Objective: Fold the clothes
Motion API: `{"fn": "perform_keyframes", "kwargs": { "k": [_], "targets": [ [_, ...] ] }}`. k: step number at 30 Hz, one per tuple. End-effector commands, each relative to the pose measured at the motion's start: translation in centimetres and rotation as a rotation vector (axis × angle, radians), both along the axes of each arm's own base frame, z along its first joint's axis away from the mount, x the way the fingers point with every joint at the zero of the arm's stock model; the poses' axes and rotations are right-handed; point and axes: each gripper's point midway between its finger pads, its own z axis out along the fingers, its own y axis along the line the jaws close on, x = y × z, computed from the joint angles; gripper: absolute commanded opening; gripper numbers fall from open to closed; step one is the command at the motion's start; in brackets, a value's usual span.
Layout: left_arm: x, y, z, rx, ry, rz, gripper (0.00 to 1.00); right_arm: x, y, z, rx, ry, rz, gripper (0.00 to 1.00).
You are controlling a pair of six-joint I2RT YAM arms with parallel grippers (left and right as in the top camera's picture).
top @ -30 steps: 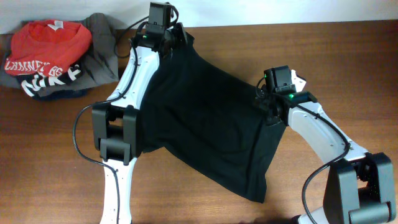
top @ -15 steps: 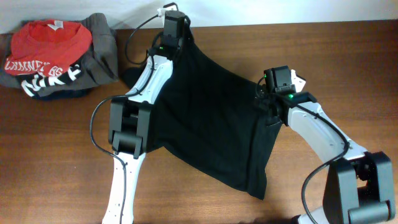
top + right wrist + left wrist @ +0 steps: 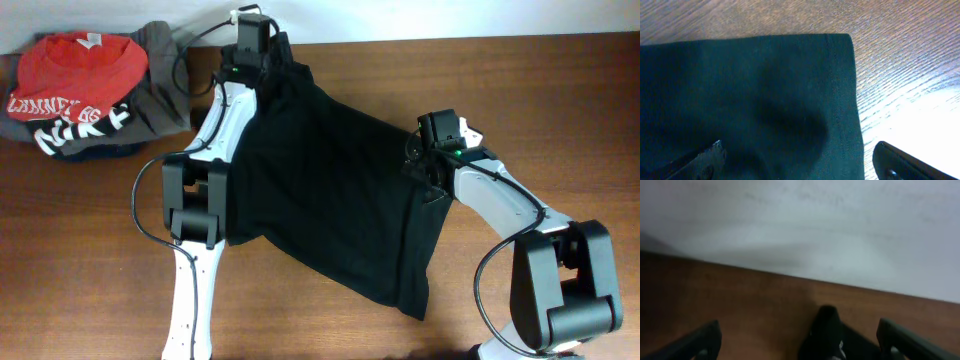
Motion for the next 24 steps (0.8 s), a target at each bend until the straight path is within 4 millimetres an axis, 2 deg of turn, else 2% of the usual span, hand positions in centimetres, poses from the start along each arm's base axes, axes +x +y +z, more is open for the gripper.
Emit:
{"fn": "perform_keyframes", "kwargs": {
  "k": [1,4,7,8,11,12,13,16,18,21,24],
  "targets": [
    [-0.6,-0.8,6.0,0.008,-0.033,-0.035,0.99,-0.1,0.2,-0.3,-0.007,0.0,0.008,0.99],
    [-2.5,-0.6,8.2,0.02,0.021,-0.039,0.99,0.9,-0.2,-0.1,-0.054,-0.028,0.053,0.99],
    [-4.1,-0.3,8.0,0.035,0.092,-0.041,0.99,2.0,-0.4,-1.4,-0.032,-0.03,0.083,1.0],
    [-4.5,-0.2,7.6,0.041,0.115,-0.041,0.99,2.1,-0.4,-1.7,-0.017,-0.025,0.099,0.97],
    [-5.6,0.1,6.2,0.056,0.184,-0.041,0.99,2.5,-1.8,-2.2,0.022,-0.024,0.098,0.71],
    [-5.9,0.1,6.0,0.059,0.198,-0.041,0.99,2.6,-2.8,-2.2,0.02,-0.029,0.076,0.46],
    [-6.1,0.1,5.9,0.061,0.207,-0.042,0.99,2.6,-3.6,-2.3,0.02,-0.026,0.058,0.37],
    [-6.7,0.2,5.3,0.069,0.242,-0.043,0.99,2.5,-4.3,-3.7,0.077,-0.004,0.053,0.35],
    [-6.9,0.2,5.1,0.071,0.252,-0.043,0.99,2.6,-4.1,-3.8,0.104,-0.004,0.074,0.32],
    [-7.0,0.3,5.0,0.072,0.257,-0.043,0.99,2.6,-3.7,-3.9,0.129,-0.004,0.085,0.22],
    [-7.0,0.3,5.0,0.072,0.257,-0.043,0.99,2.6,-3.3,-3.9,0.145,-0.004,0.096,0.19]
  ]
}}
